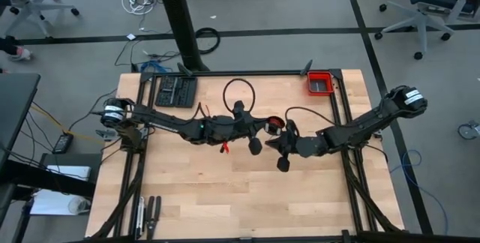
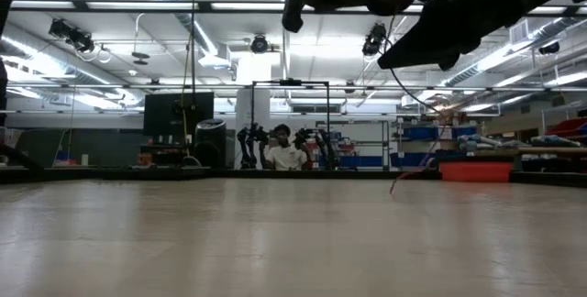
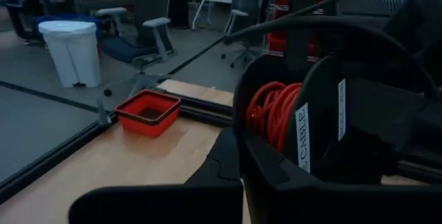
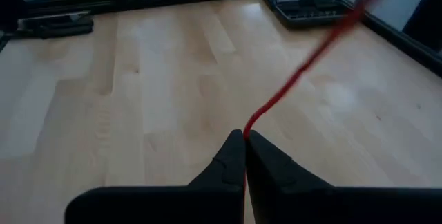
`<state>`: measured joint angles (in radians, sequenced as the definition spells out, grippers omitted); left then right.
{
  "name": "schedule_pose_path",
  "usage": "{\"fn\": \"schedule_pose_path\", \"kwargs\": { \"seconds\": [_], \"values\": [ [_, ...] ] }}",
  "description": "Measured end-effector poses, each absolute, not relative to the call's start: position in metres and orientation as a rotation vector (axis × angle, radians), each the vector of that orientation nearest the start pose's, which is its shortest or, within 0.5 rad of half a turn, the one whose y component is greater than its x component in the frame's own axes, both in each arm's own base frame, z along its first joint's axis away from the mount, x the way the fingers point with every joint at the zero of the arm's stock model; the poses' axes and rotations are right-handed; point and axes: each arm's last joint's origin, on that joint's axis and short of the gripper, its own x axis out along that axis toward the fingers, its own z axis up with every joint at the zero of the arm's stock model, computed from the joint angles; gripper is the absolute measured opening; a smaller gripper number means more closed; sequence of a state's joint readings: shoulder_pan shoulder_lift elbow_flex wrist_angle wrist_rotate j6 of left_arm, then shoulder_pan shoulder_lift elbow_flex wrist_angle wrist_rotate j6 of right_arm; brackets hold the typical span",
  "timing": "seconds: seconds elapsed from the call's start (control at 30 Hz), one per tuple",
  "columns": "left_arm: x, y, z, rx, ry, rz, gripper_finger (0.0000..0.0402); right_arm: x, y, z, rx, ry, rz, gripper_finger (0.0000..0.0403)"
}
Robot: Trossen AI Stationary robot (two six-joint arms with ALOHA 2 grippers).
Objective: Coil cords
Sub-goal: Coil the red wire on the black spool
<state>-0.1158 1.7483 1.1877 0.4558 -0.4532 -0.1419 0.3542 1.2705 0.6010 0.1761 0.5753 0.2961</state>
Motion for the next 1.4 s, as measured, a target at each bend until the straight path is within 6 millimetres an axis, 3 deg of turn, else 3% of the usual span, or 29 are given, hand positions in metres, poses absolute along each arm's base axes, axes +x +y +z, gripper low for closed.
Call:
{"fn": "schedule_pose_path", "kwargs": {
  "seconds": [0.13, 0.5, 0.73, 1.07, 1.4],
  "values": [
    [0.402, -0.036, 0.272, -0.107, 0.055, 0.333, 0.0, 0.237, 0.075, 0.214, 0.023, 0.386, -0.284, 0.0009],
    [0.4, -0.051, 0.266, 0.008, 0.074, 0.298, 0.0, 0.208, 0.076, 0.235, 0.096, 0.387, -0.286, 0.0107],
    [0.392, -0.049, 0.252, 0.01, 0.036, 0.312, 0.0, 0.187, 0.076, 0.246, 0.094, 0.4, -0.233, 0.0108],
    [0.38, -0.049, 0.24, 0.028, -0.086, 0.272, 0.0, 0.168, 0.061, 0.244, 0.069, 0.495, -0.292, 0.0107],
    [0.378, -0.05, 0.243, 0.067, -0.104, 0.208, 0.0, 0.172, 0.066, 0.281, -0.027, 0.204, -0.137, 0.0107]
  ]
}}
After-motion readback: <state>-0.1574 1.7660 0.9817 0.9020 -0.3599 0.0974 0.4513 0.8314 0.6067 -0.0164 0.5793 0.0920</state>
